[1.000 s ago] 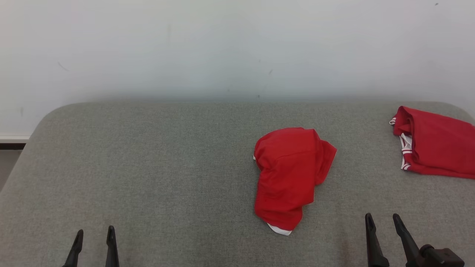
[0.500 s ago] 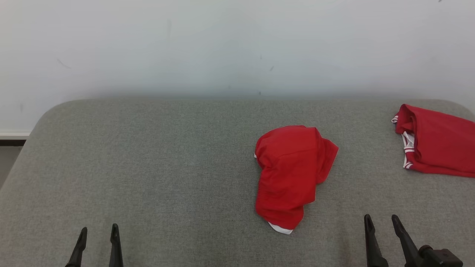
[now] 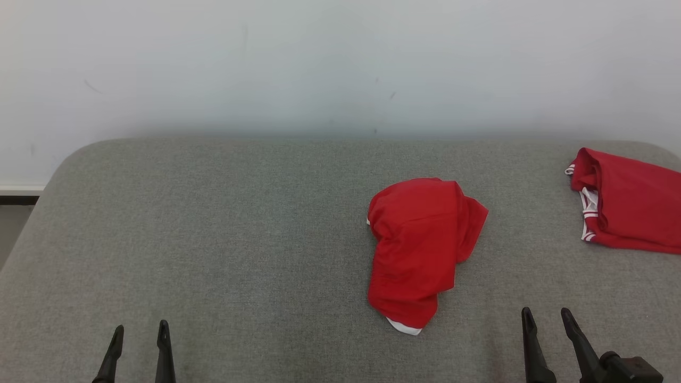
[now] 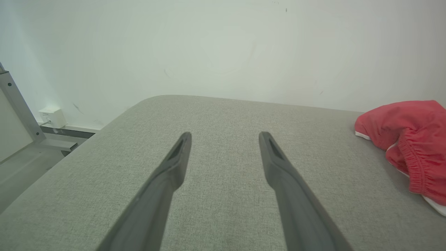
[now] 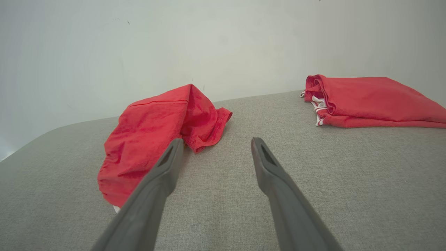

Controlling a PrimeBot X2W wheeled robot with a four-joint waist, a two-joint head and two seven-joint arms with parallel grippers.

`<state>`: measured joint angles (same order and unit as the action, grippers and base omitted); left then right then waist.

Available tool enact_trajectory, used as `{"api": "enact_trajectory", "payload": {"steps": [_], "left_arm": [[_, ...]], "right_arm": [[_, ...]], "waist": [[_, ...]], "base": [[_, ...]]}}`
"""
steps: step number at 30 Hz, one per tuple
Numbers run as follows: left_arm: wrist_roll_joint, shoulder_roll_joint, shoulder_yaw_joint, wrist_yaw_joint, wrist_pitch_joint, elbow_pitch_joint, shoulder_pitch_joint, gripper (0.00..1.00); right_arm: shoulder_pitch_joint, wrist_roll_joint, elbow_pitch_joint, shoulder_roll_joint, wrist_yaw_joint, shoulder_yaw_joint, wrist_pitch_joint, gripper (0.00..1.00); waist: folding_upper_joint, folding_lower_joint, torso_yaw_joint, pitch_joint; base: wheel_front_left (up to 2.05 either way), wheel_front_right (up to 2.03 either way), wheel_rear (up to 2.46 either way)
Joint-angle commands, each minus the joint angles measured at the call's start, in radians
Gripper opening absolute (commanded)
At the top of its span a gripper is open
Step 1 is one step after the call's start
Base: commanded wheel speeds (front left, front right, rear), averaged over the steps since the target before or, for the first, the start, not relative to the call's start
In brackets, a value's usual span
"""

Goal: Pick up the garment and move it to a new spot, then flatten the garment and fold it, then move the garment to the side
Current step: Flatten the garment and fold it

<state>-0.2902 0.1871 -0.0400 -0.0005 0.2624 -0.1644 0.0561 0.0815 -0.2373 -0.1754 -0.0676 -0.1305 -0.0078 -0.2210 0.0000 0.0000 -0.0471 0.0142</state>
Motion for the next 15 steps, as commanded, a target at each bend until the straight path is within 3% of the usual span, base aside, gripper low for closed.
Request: {"api": "enact_trajectory", "payload": {"steps": [1, 7, 15], "left_arm": [[0.007, -0.003, 0.003, -0.002, 0.003, -0.003, -0.008, 1.00], [0.009, -0.006, 0.007, -0.005, 0.003, -0.009, -0.020, 1.00], [0.027, -0.001, -0.043, -0.055, 0.003, -0.049, -0.125, 1.00]], "right_arm": [[-0.002, -0.003, 0.000, -0.005, 0.000, 0.000, -0.005, 1.00], [-0.009, -0.004, -0.005, -0.003, 0.000, 0.004, -0.005, 1.00], [-0.033, -0.008, -0.010, -0.009, 0.000, 0.022, -0.003, 1.00]], "waist": [[0.0000, 0.0000, 0.000, 0.000], [0.0000, 0.0000, 0.008, 0.000], [0.0000, 0.0000, 0.081, -0.016]], "base": [[0.00, 0.00, 0.00], [0.00, 0.00, 0.00], [0.00, 0.00, 0.00]]}}
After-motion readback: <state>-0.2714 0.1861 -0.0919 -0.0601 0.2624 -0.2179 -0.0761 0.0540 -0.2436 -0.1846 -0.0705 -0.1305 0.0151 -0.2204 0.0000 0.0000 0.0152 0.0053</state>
